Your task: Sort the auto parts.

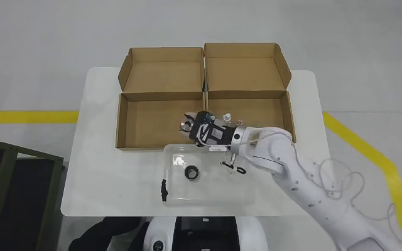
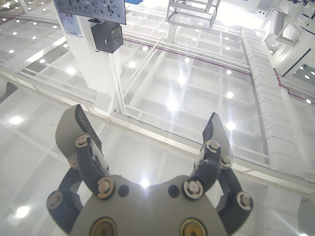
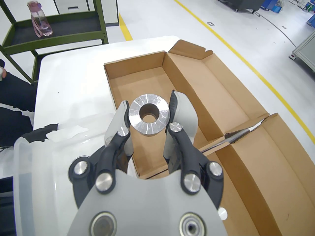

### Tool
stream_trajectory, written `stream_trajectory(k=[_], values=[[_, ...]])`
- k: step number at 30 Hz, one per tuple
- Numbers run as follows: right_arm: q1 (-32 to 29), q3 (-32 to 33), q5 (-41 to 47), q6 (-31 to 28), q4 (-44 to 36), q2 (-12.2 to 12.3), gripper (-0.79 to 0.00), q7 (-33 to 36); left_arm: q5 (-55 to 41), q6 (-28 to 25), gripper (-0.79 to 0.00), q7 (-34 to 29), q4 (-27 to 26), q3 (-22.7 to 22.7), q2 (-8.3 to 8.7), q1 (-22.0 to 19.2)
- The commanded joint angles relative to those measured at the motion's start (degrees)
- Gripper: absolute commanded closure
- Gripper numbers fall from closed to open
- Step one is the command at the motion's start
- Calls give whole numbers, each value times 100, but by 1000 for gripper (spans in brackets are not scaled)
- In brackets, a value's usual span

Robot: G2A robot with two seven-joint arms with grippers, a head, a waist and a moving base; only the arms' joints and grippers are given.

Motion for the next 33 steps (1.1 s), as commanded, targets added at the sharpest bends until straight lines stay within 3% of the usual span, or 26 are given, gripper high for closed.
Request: stream_trajectory(k=[1,23,33], values=[[106,-125,-44,48,130,-53,0,111,0,0,-785,0,0,0,0,0],[1272,-1150,253,306,1832,-773,0,1117,0,0,-785,0,0,0,0,0],[1484,-1408,189,341,2461,-1024,0,1441,0,0,-785,0,0,0,0,0]])
